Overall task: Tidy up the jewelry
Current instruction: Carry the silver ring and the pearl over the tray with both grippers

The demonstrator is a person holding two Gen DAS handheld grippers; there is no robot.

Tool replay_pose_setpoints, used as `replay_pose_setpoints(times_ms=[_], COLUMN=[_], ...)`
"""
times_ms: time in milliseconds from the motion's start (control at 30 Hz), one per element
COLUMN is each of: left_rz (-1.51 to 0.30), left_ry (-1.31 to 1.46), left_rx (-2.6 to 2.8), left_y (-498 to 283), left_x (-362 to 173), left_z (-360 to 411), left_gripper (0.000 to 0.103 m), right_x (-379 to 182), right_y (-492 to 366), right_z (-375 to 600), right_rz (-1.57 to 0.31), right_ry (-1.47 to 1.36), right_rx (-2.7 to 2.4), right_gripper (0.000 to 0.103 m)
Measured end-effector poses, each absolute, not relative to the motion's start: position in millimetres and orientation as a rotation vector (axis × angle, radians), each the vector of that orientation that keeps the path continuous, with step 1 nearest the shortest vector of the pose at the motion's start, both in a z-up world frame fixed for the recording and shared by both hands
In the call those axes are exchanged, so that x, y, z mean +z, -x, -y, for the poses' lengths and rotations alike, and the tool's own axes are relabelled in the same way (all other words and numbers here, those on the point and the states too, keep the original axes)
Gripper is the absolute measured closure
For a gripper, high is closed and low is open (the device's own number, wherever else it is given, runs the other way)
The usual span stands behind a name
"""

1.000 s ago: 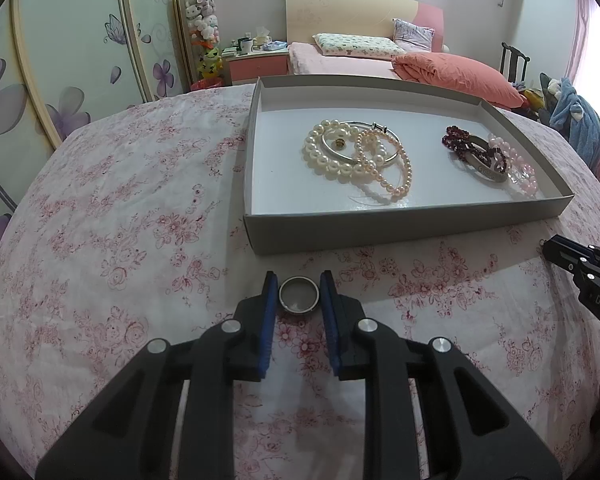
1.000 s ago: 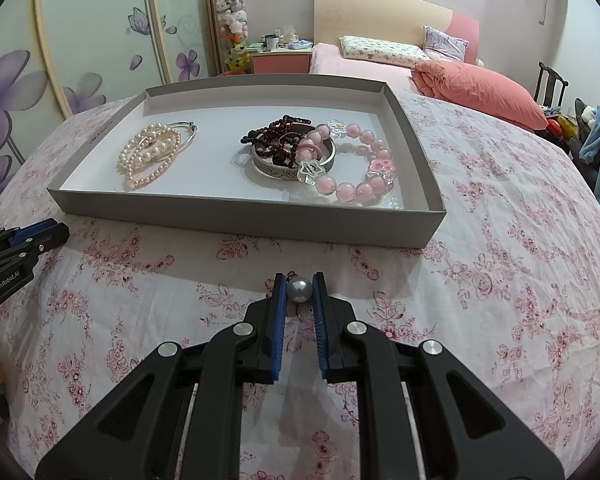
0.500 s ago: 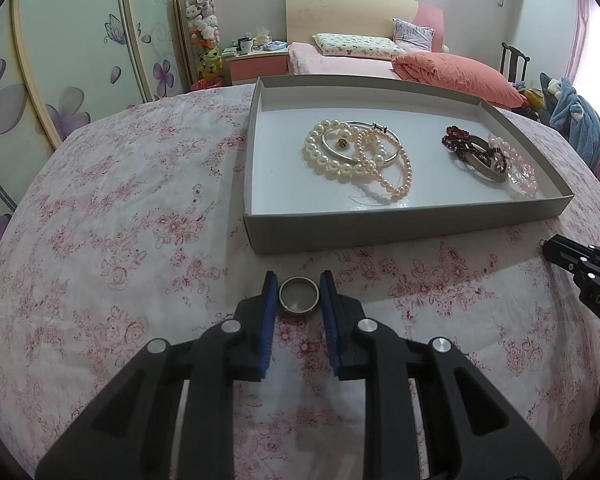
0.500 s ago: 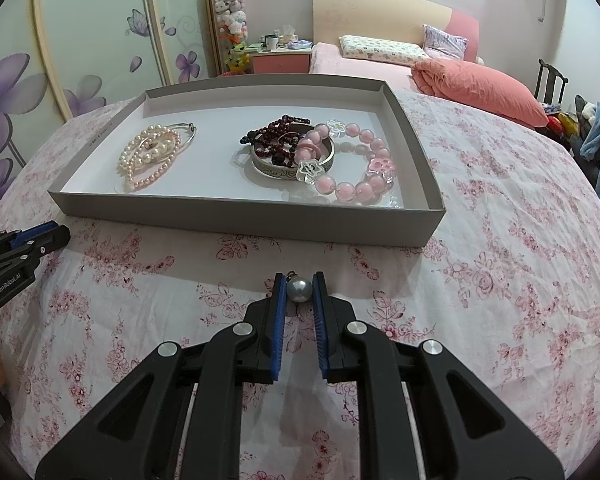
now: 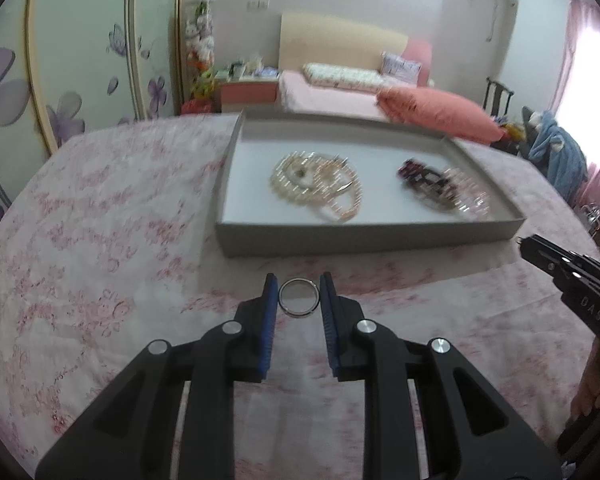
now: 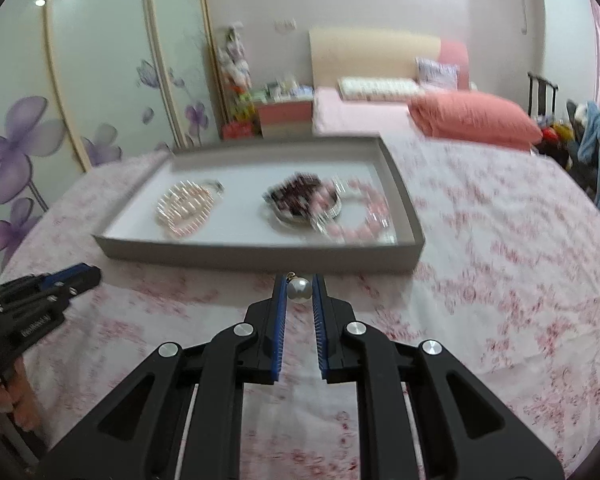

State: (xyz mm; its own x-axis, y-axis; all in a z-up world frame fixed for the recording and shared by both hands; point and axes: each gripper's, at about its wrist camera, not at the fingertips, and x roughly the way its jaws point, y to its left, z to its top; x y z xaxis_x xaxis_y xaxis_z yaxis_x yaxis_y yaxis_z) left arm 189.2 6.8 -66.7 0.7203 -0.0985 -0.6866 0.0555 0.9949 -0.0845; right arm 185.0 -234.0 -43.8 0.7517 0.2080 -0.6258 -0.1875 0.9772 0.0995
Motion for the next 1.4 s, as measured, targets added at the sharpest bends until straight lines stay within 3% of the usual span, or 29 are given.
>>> replay_pose_setpoints(times_ms=[267, 633, 1400], left_rz=[-0.610, -0.536, -0.595], left_ry=[0.079, 0.085, 0.079], left_rx=[-0.084, -0.076, -0.107], left_y=[-184, -219, -292], left_x=[-37, -22, -45], left_z=[7, 10, 16], left_gripper=[0.081, 0.081, 0.081], right_x=[-7, 11, -25], right_y=[-170, -202, -284], right_z=[218, 210, 201], right_rz=[-0.482, -0.396, -0.513], right_ry=[-0.007, -0.026, -0.067], right_rx=[0.220, 0.203, 0.185], right_gripper=[0.089, 0.089, 0.089])
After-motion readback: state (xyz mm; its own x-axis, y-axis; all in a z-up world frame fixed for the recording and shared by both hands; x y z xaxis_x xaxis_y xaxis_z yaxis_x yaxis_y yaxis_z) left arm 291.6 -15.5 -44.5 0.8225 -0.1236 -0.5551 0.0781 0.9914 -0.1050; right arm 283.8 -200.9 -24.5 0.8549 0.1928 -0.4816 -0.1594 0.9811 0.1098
